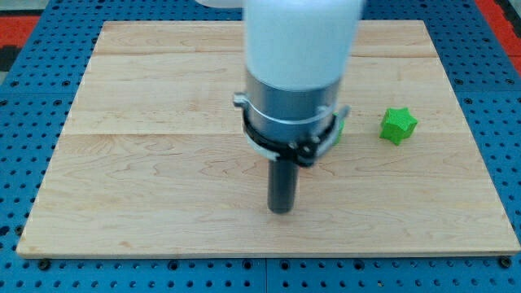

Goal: Move the red circle to the left side of the green circle

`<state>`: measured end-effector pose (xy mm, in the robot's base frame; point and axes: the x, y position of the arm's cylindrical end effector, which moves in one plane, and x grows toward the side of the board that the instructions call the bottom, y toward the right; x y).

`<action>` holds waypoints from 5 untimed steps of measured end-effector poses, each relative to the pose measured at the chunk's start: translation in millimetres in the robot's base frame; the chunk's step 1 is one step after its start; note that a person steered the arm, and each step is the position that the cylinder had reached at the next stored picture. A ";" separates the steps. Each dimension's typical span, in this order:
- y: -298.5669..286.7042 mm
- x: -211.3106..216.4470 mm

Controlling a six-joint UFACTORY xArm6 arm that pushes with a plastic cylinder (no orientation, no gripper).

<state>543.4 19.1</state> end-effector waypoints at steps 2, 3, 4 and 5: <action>14.7 -52.4; 3.8 -62.1; -26.0 -73.0; 18.5 -89.2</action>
<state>454.2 37.6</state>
